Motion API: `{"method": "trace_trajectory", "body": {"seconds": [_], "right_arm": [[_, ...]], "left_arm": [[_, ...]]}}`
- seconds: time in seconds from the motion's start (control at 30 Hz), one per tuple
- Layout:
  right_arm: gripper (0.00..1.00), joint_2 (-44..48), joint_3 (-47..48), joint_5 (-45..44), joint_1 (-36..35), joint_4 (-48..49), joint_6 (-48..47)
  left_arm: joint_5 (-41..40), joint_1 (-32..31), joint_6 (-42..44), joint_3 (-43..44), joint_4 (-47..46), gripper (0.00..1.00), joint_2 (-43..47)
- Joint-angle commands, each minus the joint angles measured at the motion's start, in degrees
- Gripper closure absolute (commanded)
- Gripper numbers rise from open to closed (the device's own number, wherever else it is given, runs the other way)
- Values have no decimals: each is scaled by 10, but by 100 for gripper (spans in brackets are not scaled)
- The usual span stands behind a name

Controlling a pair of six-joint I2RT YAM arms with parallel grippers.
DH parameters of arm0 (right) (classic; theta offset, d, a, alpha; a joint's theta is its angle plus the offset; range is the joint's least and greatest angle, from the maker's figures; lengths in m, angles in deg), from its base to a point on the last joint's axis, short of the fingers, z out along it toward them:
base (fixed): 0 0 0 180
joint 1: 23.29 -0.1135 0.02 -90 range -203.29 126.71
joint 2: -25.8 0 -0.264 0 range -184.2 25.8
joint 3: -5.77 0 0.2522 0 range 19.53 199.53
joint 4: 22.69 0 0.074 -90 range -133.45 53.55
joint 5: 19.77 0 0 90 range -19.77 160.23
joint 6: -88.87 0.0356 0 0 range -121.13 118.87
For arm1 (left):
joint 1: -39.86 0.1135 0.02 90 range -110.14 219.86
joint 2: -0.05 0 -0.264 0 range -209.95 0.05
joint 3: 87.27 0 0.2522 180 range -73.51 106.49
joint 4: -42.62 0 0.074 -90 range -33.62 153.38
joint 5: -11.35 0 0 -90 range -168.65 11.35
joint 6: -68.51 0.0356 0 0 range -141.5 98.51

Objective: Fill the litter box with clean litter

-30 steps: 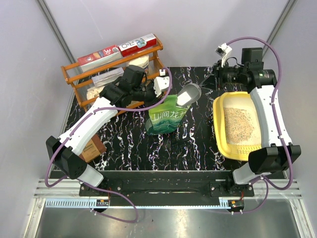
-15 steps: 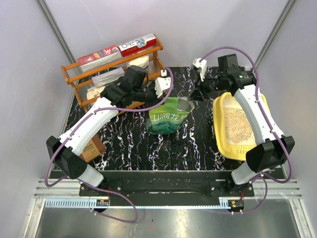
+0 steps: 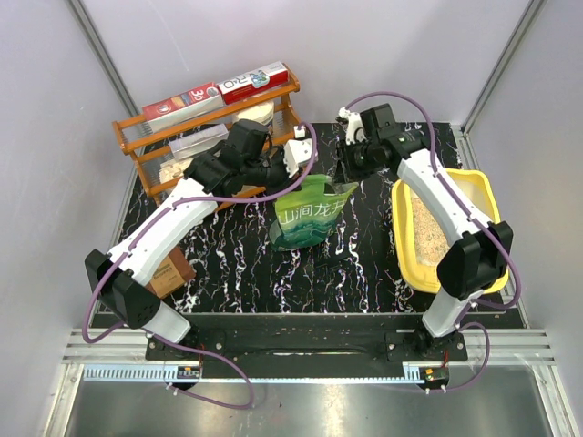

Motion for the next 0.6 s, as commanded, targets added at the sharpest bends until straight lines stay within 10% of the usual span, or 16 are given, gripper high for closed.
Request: {"method": "trace_trajectory", "body": {"seconds": [0.0,0.57], "right_arm": [[100,22,-30,-133,-20,41,45],[100,26,-140,-23,-49,68,92]], "left_arm": [[32,-4,-24,29,-84,100,53],[27,-10,-6,26,-88,100,36]]}}
